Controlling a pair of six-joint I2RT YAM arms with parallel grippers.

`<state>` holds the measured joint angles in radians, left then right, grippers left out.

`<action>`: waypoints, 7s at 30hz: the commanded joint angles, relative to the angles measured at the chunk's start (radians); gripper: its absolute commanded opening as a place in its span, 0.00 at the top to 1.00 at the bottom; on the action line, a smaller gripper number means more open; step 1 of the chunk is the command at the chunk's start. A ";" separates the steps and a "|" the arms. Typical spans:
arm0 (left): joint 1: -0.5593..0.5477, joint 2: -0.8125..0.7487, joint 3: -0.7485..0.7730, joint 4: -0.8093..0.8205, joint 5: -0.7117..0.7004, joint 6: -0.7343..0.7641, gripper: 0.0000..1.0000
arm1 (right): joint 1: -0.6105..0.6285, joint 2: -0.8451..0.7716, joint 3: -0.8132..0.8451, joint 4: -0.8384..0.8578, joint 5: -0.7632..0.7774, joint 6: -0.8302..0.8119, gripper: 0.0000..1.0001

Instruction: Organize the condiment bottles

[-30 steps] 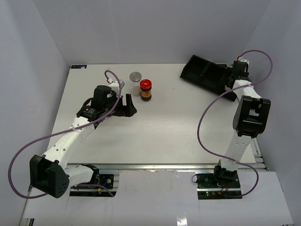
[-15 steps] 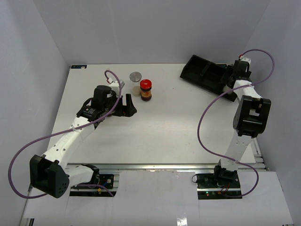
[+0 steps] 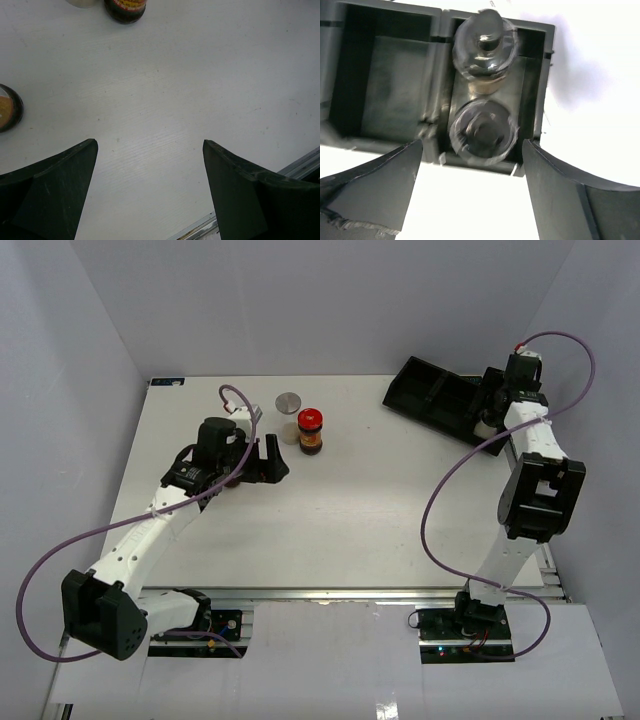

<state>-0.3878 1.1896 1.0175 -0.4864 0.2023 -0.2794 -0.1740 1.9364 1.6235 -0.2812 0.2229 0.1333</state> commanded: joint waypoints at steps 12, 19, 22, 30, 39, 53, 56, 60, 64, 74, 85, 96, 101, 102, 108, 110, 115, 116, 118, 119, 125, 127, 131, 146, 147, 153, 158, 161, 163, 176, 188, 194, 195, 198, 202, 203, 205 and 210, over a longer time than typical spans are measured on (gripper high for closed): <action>0.007 -0.105 0.108 -0.055 -0.254 -0.067 0.04 | 0.483 -0.287 -0.061 0.121 -0.377 -0.097 0.02; 0.011 -0.156 0.122 -0.201 -0.365 -0.093 0.03 | 0.677 -0.117 0.083 0.126 -0.420 -0.284 0.07; 0.017 -0.171 0.118 -0.220 -0.379 -0.091 0.03 | 0.705 -0.004 0.196 0.075 -0.450 -0.318 0.08; 0.035 -0.226 0.038 -0.236 -0.400 -0.102 0.02 | 0.720 0.159 0.353 0.023 -0.513 -0.376 0.09; 0.041 -0.242 -0.025 -0.177 -0.353 -0.107 0.02 | 0.748 0.216 0.329 0.047 -0.523 -0.406 0.09; 0.041 -0.220 -0.045 -0.155 -0.325 -0.098 0.02 | 0.783 0.243 0.273 0.100 -0.436 -0.417 0.09; 0.040 -0.218 -0.050 -0.149 -0.321 -0.098 0.02 | 0.783 0.250 0.271 0.100 -0.428 -0.425 0.09; 0.040 -0.212 -0.056 -0.136 -0.313 -0.098 0.02 | 0.786 0.252 0.265 0.101 -0.379 -0.442 0.09; 0.041 -0.206 -0.060 -0.125 -0.306 -0.098 0.02 | 0.786 0.254 0.262 0.108 -0.381 -0.451 0.09; 0.040 -0.202 -0.075 -0.112 -0.298 -0.091 0.02 | 0.788 0.294 0.288 0.112 -0.417 -0.455 0.06; 0.041 -0.202 -0.095 -0.098 -0.299 -0.086 0.02 | 0.789 0.258 0.183 0.229 -0.408 -0.446 0.55; 0.041 -0.201 -0.092 -0.093 -0.297 -0.081 0.02 | 0.741 -0.022 -0.113 0.352 -0.240 -0.459 0.92; 0.041 -0.194 -0.102 -0.070 -0.283 -0.080 0.02 | 0.634 -0.179 -0.213 0.346 -0.196 -0.423 0.92; 0.041 -0.194 -0.101 -0.067 -0.279 -0.079 0.02 | 0.605 -0.203 -0.219 0.342 -0.202 -0.412 0.92; 0.041 -0.195 -0.097 -0.061 -0.267 -0.068 0.02 | 0.451 -0.303 -0.215 0.334 -0.248 -0.358 0.92; 0.043 -0.197 -0.097 -0.060 -0.265 -0.066 0.02 | 0.411 -0.307 -0.197 0.341 -0.244 -0.331 0.92; 0.041 -0.203 -0.109 -0.047 -0.250 -0.058 0.02 | 0.320 -0.254 -0.120 0.370 -0.218 -0.312 0.92; 0.041 -0.202 -0.110 -0.046 -0.248 -0.056 0.02 | 0.306 -0.240 -0.103 0.379 -0.204 -0.310 0.92; 0.041 -0.202 -0.112 -0.044 -0.245 -0.054 0.02 | 0.272 -0.211 -0.067 0.393 -0.187 -0.295 0.92; 0.041 -0.202 -0.112 -0.043 -0.242 -0.053 0.02 | 0.256 -0.195 -0.056 0.400 -0.189 -0.283 0.92; 0.041 -0.201 -0.118 -0.036 -0.217 -0.050 0.02 | 0.189 -0.090 0.027 0.436 -0.140 -0.249 0.92; 0.041 -0.207 -0.124 -0.027 -0.205 -0.050 0.02 | 0.163 -0.048 0.060 0.443 -0.144 -0.218 0.92; 0.041 -0.215 -0.126 -0.020 -0.153 -0.044 0.02 | 0.140 0.004 0.111 0.481 -0.151 -0.234 0.92; 0.041 -0.205 -0.133 0.000 -0.135 -0.043 0.02 | 0.130 0.315 0.455 0.448 -0.159 -0.245 0.92; 0.041 -0.204 -0.130 -0.001 -0.135 -0.043 0.02 | 0.130 0.319 0.454 0.451 -0.158 -0.245 0.92; 0.042 -0.198 -0.129 -0.003 -0.137 -0.044 0.02 | 0.130 0.322 0.401 0.476 -0.155 -0.241 0.90; 0.042 -0.197 -0.128 -0.005 -0.140 -0.043 0.02 | 0.130 0.330 0.368 0.495 -0.137 -0.228 0.77; 0.041 -0.197 -0.129 -0.006 -0.144 -0.043 0.02 | 0.130 0.336 0.354 0.499 -0.117 -0.224 0.71; 0.041 -0.197 -0.132 -0.004 -0.142 -0.044 0.02 | 0.130 0.343 0.346 0.500 -0.103 -0.226 0.69; 0.042 -0.191 -0.134 -0.010 -0.183 -0.055 0.02 | 0.130 0.342 0.307 0.512 -0.094 -0.218 0.42; 0.041 -0.174 -0.094 -0.059 -0.243 -0.088 0.02 | 0.128 0.288 0.304 0.464 -0.083 -0.240 0.09; 0.043 -0.138 -0.021 -0.123 -0.353 -0.096 0.02 | 0.128 0.240 0.386 0.344 -0.047 -0.203 0.07; 0.044 -0.128 0.002 -0.133 -0.387 -0.096 0.02 | 0.128 0.230 0.415 0.304 -0.037 -0.186 0.07; 0.058 -0.080 0.078 -0.158 -0.450 -0.102 0.02 | 0.129 0.169 0.466 0.148 -0.005 -0.091 0.06; 0.115 -0.055 0.119 -0.189 -0.449 -0.115 0.02 | 0.131 0.025 0.415 0.061 -0.057 -0.003 0.05; 0.149 -0.054 0.126 -0.193 -0.436 -0.114 0.02 | 0.135 -0.002 0.390 0.060 -0.103 0.017 0.05; 0.215 -0.052 0.141 -0.190 -0.376 -0.106 0.02 | 0.156 -0.088 0.282 0.095 -0.221 0.024 0.05; 0.329 0.002 0.197 -0.218 -0.276 -0.075 0.02 | 0.307 -0.206 0.208 0.082 -0.448 -0.032 0.03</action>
<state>-0.1196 1.1650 1.1528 -0.6747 -0.1546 -0.3748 -0.0052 1.7892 1.8727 -0.1791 0.0028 0.1120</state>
